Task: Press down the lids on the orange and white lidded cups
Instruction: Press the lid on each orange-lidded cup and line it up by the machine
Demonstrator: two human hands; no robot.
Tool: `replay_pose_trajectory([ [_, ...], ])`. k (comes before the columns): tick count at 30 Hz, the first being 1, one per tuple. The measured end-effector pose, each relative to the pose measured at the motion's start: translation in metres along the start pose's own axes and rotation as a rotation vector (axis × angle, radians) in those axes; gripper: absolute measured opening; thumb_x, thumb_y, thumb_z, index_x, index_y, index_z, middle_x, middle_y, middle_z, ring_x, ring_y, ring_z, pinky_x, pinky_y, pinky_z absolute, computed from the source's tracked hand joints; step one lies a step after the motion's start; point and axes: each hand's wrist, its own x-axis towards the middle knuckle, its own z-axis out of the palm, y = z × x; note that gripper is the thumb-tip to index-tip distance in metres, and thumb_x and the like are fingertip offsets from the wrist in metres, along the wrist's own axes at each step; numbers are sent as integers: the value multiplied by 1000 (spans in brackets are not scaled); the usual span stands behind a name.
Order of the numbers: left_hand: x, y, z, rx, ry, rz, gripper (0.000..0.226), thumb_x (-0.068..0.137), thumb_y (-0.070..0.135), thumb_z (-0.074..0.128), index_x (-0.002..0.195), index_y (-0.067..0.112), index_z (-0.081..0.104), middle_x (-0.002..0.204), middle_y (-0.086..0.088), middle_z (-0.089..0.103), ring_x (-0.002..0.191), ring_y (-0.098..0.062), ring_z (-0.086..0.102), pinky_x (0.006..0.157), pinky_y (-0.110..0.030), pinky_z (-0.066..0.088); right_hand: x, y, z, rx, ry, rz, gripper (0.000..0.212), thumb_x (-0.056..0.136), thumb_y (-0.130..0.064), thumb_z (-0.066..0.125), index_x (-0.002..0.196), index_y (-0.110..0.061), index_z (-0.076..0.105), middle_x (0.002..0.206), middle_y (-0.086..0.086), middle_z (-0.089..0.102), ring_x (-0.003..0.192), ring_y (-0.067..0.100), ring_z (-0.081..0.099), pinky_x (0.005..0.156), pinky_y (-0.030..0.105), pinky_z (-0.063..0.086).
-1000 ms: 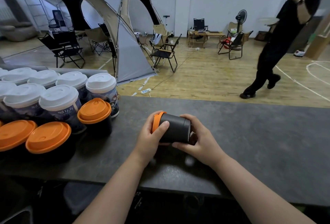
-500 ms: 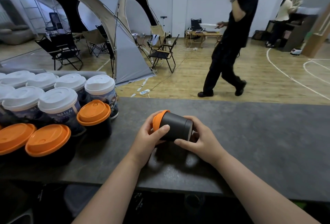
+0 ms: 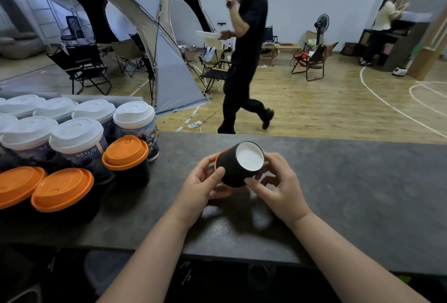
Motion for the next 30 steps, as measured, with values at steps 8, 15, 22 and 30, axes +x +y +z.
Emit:
replay_pose_trajectory([
  [8,6,-7,6,123,132,50,46,91,5,65,135,20,58,92,-6,58,68,-7,60,49,-26,55,-2,-1,-3,-19,-15,-48,63,87,-1,74,142,-23,54,136,-1,51,101,19,65,73,25,58],
  [15,3,-6,5,28,154,17,53,94,3,63,133,37,53,87,-7,73,73,-17,72,57,-29,59,-3,-2,-1,148,-25,41,53,93,11,60,130,-27,62,144,1,55,112,27,70,87,42,61],
  [22,-5,2,6,-24,85,92,62,84,10,67,141,25,47,127,-9,69,119,-26,65,91,-41,58,2,1,-3,332,10,236,33,85,1,74,117,-6,68,110,4,77,103,16,74,89,30,58],
  [30,-1,-3,2,118,98,171,76,72,0,76,143,13,49,141,-3,59,131,-15,54,94,-21,51,4,7,-3,162,-105,227,46,82,1,79,124,-11,67,119,-1,74,115,11,68,94,27,57],
])
